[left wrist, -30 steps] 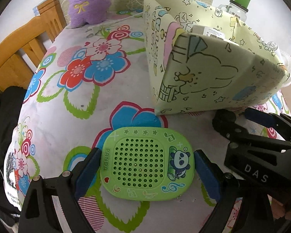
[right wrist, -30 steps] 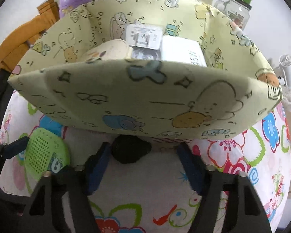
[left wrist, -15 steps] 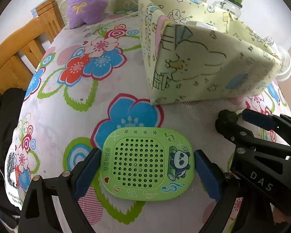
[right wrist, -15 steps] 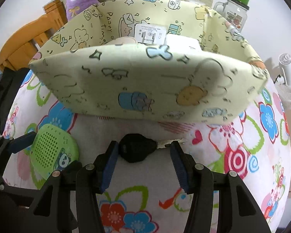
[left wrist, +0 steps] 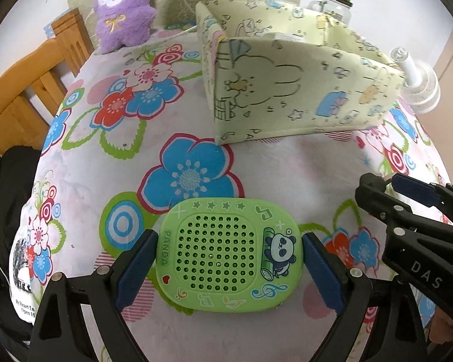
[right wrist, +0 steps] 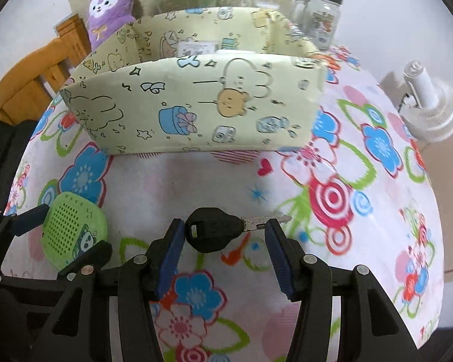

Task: Organize rigid objects
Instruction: 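Lift the speaker pad and car key with both tools toward the fabric box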

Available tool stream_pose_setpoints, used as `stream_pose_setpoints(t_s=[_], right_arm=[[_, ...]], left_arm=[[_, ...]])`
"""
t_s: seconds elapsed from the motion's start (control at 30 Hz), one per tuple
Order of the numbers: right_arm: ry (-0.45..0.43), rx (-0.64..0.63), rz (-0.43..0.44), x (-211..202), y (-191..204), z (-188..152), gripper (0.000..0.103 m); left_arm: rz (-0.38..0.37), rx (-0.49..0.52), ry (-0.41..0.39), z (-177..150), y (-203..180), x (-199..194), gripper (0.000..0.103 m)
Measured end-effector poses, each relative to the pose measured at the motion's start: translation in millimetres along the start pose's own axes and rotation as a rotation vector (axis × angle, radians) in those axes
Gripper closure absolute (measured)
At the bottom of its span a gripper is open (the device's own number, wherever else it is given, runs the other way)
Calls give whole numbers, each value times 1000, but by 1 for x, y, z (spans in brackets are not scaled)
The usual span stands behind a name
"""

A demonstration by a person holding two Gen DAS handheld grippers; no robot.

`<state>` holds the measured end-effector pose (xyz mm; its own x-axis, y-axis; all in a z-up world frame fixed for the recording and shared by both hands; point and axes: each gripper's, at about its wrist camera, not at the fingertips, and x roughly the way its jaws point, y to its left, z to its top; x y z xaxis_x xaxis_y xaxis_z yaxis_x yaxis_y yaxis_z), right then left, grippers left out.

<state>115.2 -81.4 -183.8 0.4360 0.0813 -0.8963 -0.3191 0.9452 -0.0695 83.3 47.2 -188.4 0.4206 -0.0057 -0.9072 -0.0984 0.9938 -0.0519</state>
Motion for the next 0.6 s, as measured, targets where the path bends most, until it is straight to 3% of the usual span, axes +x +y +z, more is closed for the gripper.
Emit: stream_pose_setpoints(t_s=[0.33,0.6], right_arm=[[-32,56,-30,-48,-21,-26,46],[-65,71,-34,-74,-19,-21,46]], left_arm=[[-22,24,-40,-11,-9,-36,8],[-15,40,-86,-9,-14,-66,8]])
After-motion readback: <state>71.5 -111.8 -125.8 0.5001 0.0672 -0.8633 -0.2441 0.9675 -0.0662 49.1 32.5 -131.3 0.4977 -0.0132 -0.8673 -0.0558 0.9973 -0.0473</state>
